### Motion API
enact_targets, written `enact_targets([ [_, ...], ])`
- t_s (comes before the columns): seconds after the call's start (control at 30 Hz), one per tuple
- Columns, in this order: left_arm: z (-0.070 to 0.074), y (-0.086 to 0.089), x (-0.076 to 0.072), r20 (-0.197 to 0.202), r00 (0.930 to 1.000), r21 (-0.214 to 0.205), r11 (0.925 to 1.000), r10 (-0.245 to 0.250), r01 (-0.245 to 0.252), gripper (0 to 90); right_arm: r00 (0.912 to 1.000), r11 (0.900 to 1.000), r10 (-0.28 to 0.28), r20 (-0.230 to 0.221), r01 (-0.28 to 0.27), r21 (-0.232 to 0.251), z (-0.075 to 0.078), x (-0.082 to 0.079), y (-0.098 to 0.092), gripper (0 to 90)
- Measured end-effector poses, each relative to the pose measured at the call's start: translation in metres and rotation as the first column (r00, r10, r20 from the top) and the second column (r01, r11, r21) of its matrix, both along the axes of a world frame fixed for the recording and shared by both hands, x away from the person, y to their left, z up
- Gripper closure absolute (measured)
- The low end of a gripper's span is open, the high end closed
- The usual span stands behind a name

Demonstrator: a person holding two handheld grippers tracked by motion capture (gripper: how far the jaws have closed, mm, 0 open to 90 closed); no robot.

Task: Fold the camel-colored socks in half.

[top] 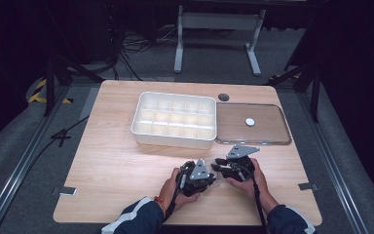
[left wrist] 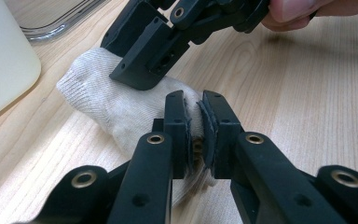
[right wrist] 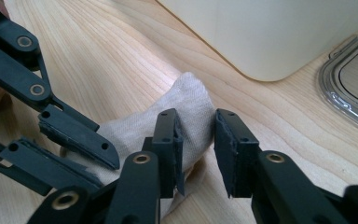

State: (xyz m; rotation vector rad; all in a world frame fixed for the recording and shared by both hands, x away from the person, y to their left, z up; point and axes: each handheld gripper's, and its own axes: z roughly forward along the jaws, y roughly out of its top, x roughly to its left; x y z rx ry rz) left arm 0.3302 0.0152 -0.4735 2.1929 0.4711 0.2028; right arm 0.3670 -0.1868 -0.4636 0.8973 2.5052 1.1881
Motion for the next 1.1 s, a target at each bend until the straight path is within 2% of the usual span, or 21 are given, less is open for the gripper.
enact_targets([
  [0.17,0.001,0.000,-0.001,-0.003,1.0000,-0.003,1.0000,0.000,0.000,80.4,1.0000,1.0000,0.006,-0.005,-0.006,-0.002,-0.003,0.000,-0.001,75.3],
  [0.23,0.006,0.004,0.000,-0.010,0.9997,-0.001,0.9998,-0.022,0.022,79.1,0.9999,0.9999,0.009,-0.015,-0.009,0.005,-0.004,-0.001,-0.002,77.2],
  [0.33,0.015,0.015,0.001,-0.026,0.9981,-0.052,0.9972,-0.055,0.054,77.9,0.9999,1.0000,0.007,-0.014,-0.007,-0.006,-0.006,-0.001,-0.003,79.7],
  [0.4,0.024,0.023,0.002,-0.024,0.9984,-0.073,0.9962,-0.050,0.049,76.5,0.9999,1.0000,0.007,-0.015,-0.007,-0.005,-0.006,-0.002,-0.004,80.3],
  [0.47,0.028,0.030,0.005,-0.028,0.9991,-0.112,0.9932,-0.033,0.030,76.2,0.9999,1.0000,0.008,-0.014,-0.008,-0.003,-0.007,-0.001,-0.004,80.4],
  [0.57,0.025,0.031,0.009,-0.041,0.9989,-0.125,0.9920,-0.024,0.019,76.2,0.9999,0.9999,0.008,-0.006,-0.008,-0.014,-0.006,-0.002,-0.003,80.3],
  [0.63,0.022,0.030,0.010,-0.050,0.9984,-0.123,0.9922,-0.024,0.018,76.2,1.0000,0.9999,0.008,-0.006,-0.008,-0.013,-0.006,-0.002,-0.002,80.4],
  [0.73,0.012,0.020,0.007,-0.049,0.9959,-0.116,0.9908,-0.076,0.070,76.4,1.0000,0.9999,0.008,-0.003,-0.008,-0.015,-0.006,-0.003,-0.001,80.5],
  [0.77,0.012,0.020,0.007,-0.049,0.9959,-0.116,0.9908,-0.076,0.070,76.5,1.0000,0.9998,0.009,-0.002,-0.009,-0.016,-0.006,-0.003,-0.001,80.5],
  [0.8,0.008,0.014,0.006,-0.037,0.9951,-0.092,0.9919,-0.091,0.088,76.3,0.9999,0.9998,0.011,0.000,-0.011,-0.018,-0.006,-0.003,-0.001,80.5],
  [0.9,0.005,0.012,0.006,-0.049,0.9941,-0.081,0.9924,-0.097,0.093,76.3,0.9999,0.9997,0.013,0.003,-0.013,-0.022,-0.006,-0.005,0.000,80.6],
  [1.0,0.002,0.011,0.005,-0.058,0.9937,-0.076,0.9929,-0.096,0.091,76.5,0.9996,0.9986,0.019,0.020,-0.018,-0.049,-0.004,-0.006,0.002,80.6],
  [1.03,0.001,0.011,0.005,-0.052,0.9936,-0.061,0.9934,-0.101,0.098,76.9,0.9996,0.9986,0.019,0.022,-0.018,-0.050,-0.005,-0.006,0.002,80.6],
  [1.1,0.000,0.009,0.003,-0.040,0.9940,-0.056,0.9934,-0.102,0.100,77.1,0.9997,0.9987,0.018,0.017,-0.018,-0.048,-0.004,-0.006,0.002,80.6],
])
